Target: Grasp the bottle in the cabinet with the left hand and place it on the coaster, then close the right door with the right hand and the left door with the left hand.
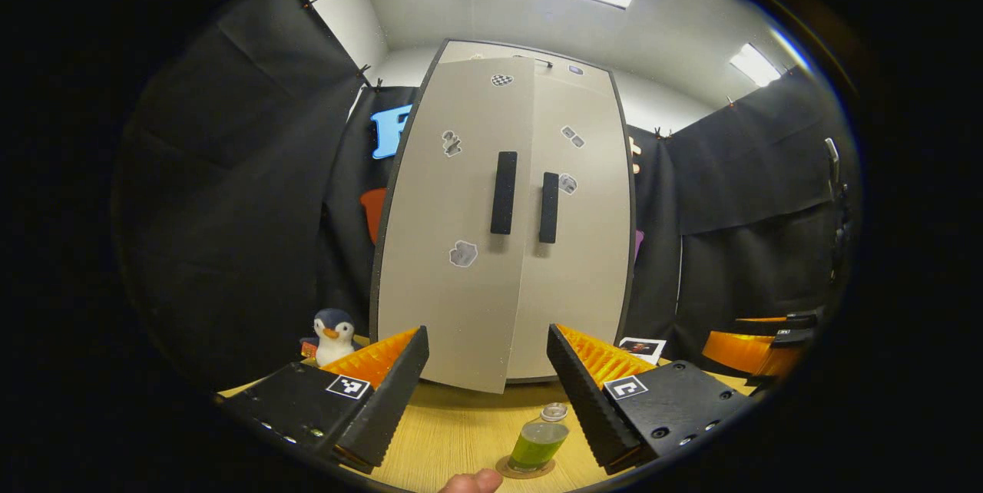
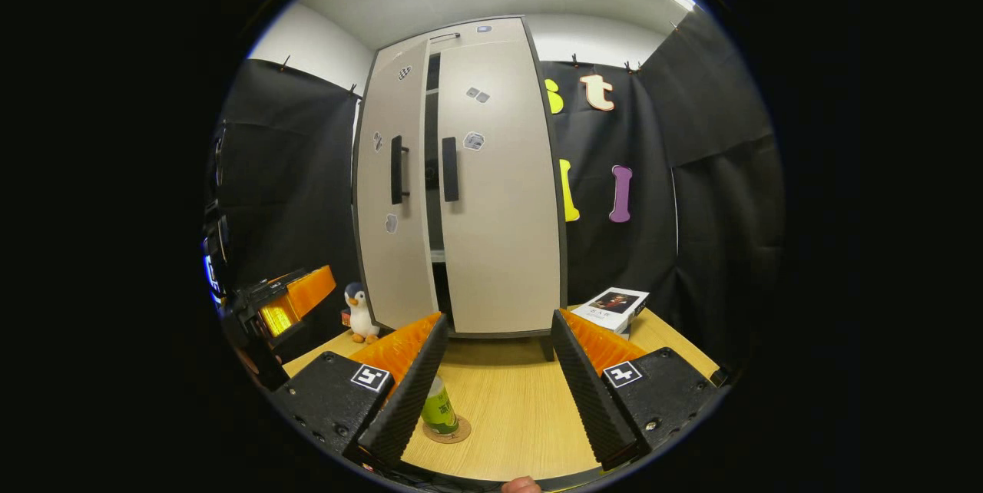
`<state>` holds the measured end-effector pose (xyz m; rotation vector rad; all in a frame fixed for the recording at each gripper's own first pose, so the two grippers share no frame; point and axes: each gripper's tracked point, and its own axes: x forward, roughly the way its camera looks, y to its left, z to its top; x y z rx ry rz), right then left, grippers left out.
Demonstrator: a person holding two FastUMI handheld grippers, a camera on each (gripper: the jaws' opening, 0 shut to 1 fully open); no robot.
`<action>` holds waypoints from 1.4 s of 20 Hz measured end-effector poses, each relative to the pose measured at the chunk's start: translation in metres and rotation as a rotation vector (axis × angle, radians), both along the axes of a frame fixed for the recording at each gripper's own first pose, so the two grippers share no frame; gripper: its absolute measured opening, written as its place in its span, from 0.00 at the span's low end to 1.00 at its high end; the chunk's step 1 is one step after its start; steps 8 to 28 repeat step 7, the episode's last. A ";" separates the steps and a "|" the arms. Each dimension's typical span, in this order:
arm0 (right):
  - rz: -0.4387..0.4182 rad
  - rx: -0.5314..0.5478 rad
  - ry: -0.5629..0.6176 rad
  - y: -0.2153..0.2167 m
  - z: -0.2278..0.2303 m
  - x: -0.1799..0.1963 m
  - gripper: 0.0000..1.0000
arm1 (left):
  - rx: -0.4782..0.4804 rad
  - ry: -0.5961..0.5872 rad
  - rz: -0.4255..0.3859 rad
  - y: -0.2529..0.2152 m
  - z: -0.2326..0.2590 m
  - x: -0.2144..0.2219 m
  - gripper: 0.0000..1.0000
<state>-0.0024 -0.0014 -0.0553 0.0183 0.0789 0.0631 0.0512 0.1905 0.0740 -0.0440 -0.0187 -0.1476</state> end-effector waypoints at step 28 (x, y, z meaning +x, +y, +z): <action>-0.003 0.015 -0.013 -0.002 0.007 0.003 0.83 | -0.003 -0.012 0.000 0.000 0.003 0.000 0.99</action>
